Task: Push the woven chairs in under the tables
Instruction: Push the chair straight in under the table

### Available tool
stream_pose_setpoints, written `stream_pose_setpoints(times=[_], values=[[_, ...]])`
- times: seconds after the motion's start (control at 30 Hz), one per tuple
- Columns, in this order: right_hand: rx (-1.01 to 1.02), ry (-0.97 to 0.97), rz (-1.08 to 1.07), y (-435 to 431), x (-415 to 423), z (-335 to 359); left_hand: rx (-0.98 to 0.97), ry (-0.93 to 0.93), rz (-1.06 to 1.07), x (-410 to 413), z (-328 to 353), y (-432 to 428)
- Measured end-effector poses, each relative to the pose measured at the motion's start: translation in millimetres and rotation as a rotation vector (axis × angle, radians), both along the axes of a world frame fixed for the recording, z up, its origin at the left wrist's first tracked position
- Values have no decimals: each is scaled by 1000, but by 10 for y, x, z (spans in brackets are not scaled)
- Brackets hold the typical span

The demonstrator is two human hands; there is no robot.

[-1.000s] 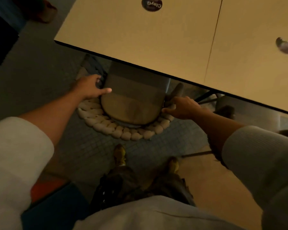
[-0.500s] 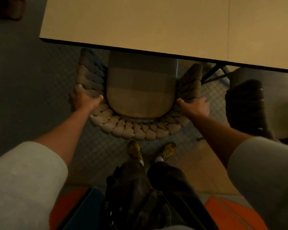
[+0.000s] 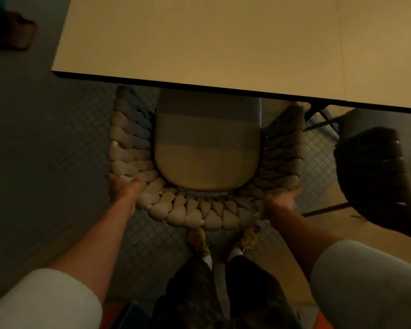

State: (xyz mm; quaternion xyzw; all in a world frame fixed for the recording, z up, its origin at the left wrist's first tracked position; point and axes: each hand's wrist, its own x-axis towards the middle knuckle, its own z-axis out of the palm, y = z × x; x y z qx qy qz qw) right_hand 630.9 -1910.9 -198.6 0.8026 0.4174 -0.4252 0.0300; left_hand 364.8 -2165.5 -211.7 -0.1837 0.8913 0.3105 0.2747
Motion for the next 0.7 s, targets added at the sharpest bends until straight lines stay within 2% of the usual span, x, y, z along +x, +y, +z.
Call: stream_pose_setpoints(times=[0.07, 0.2, 0.33, 0.7], values=[[17, 23, -20, -39, 58, 34, 7, 2, -3, 14, 20, -26], [35, 49, 95, -153, 181, 46, -22, -16, -25, 47, 36, -114], [27, 54, 14, -222, 258, 123, -1, -26, -36, 169, 120, -193], [63, 62, 68, -389, 507, 160, 5, -45, -46, 345, 134, -292]])
